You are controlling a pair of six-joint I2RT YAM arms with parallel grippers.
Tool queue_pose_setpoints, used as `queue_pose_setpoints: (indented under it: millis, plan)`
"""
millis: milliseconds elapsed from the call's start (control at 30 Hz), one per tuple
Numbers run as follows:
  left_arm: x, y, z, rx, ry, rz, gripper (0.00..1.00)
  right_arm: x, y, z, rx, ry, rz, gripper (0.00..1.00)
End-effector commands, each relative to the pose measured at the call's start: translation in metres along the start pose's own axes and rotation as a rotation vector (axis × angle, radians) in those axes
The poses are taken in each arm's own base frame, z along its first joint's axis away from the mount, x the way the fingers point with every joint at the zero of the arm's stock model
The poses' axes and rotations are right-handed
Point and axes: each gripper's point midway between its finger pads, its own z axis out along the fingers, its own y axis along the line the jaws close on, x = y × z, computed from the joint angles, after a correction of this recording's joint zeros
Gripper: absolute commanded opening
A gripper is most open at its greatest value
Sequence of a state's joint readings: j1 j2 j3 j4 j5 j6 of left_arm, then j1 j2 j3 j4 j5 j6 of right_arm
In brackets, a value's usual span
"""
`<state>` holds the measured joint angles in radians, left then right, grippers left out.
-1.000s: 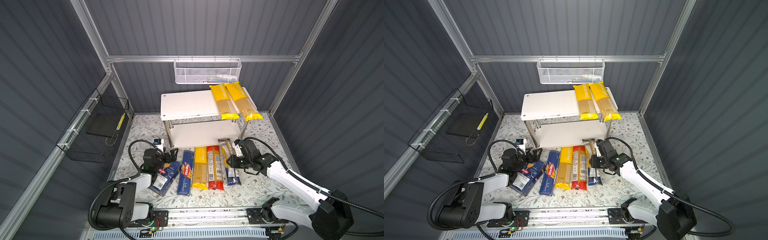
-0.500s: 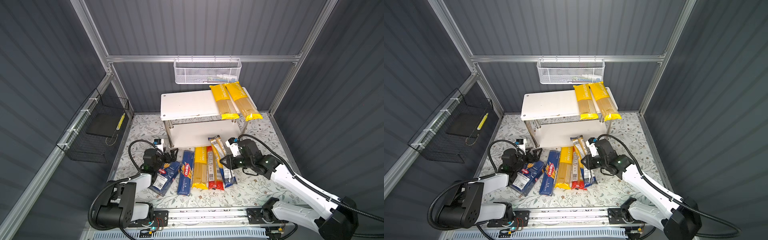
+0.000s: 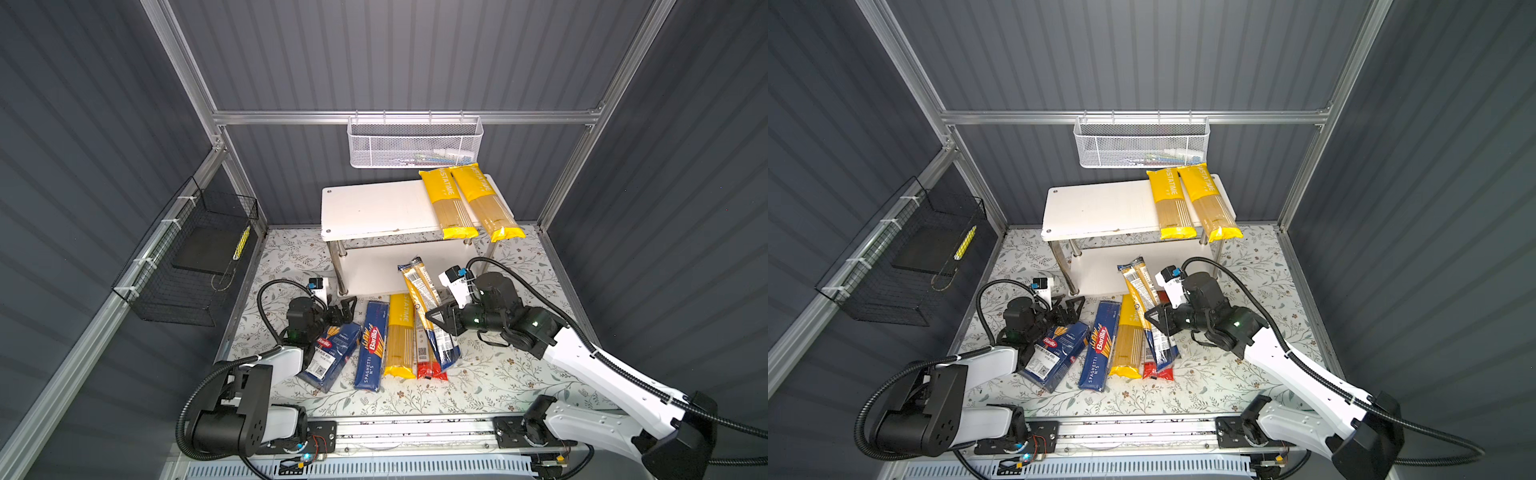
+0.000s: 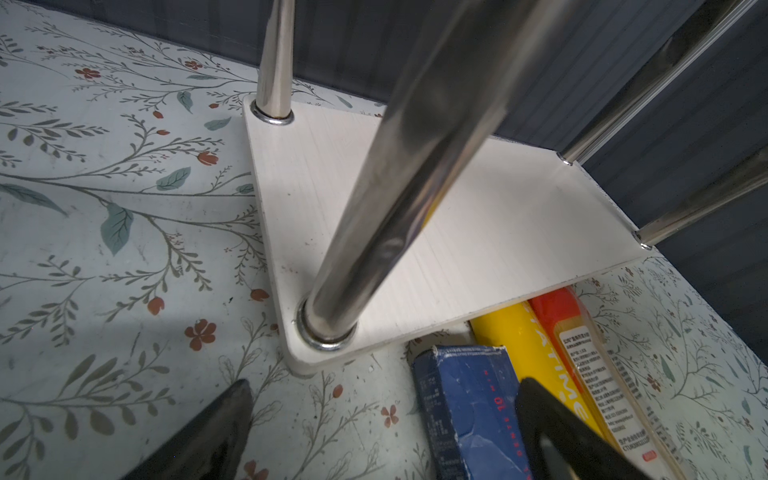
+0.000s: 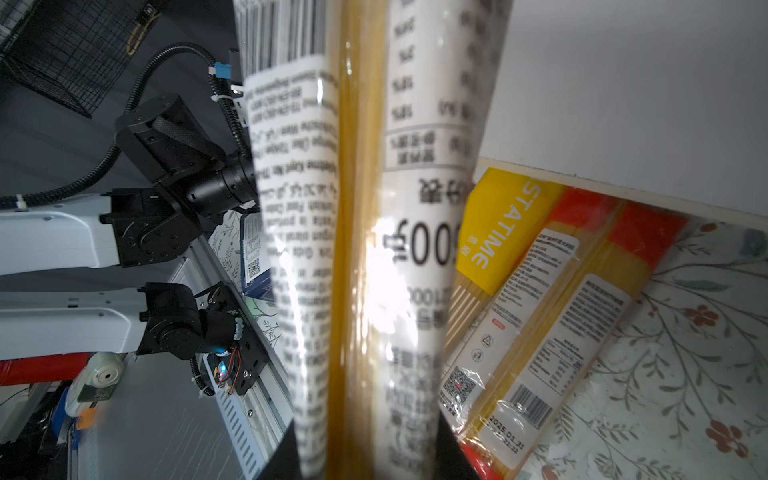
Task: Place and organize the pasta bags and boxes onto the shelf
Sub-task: 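Lift the clear spaghetti bag upright with the right gripper toward the shelf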
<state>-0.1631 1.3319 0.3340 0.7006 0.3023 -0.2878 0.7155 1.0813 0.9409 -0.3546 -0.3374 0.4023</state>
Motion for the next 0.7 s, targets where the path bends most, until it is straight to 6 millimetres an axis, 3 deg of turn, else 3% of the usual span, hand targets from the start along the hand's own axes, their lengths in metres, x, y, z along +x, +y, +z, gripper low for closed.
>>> queue_pose_setpoints:
  millis: [0,267,667]
  plan:
    - [0.038,-0.001,0.001,0.011,0.139,-0.059,0.99,-0.056,0.043,-0.018,-0.124,-0.167,-0.125,0.25]
    - [0.038,-0.001,0.002,0.011,0.141,-0.060,0.99,-0.078,0.055,-0.027,-0.131,-0.200,-0.148,0.24]
    - [0.038,-0.002,0.001,0.013,0.139,-0.056,0.99,-0.096,0.065,-0.024,-0.084,-0.193,-0.155,0.23]
